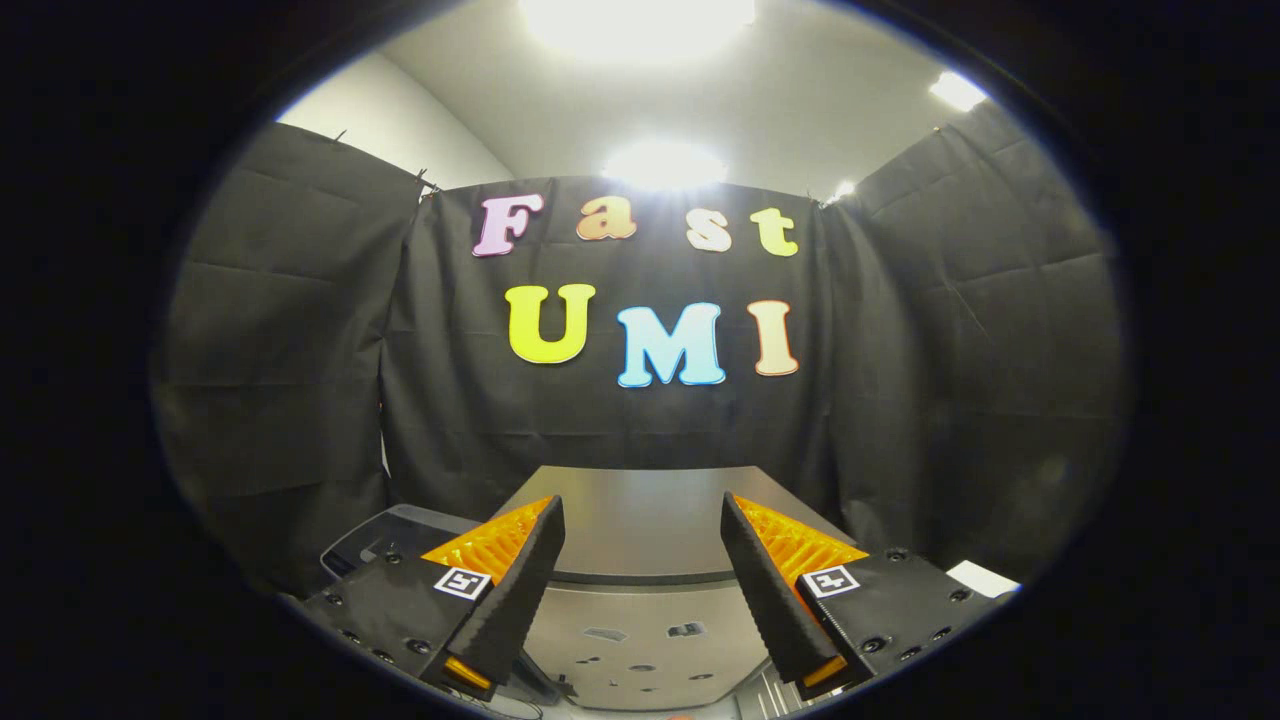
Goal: Put the clothes into the washing machine and then close the washing machine lid.
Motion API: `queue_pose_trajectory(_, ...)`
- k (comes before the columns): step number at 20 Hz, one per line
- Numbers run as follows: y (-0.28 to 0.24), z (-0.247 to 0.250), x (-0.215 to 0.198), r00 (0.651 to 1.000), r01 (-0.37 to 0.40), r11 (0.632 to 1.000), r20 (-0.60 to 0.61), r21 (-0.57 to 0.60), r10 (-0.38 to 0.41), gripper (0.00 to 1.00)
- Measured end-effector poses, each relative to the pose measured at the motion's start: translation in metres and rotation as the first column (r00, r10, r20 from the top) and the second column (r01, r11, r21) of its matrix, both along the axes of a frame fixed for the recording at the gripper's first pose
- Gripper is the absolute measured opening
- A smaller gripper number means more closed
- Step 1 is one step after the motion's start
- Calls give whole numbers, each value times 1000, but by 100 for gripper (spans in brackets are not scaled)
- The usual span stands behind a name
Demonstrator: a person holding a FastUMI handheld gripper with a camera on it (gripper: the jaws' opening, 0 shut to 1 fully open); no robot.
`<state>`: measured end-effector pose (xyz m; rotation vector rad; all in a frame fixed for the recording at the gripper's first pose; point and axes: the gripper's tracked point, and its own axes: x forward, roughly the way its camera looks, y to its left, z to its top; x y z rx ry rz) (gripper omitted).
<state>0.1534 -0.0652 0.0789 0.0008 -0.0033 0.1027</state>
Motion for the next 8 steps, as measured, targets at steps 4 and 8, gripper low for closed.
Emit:
queue_pose_trajectory(4, -27, -2, -9, 1000, 21, 1000, 2, 4, -21, 97)
queue_pose_trajectory(8, -44, -3, -20, 999, 31, 1000, 5, 0, -31, 97)
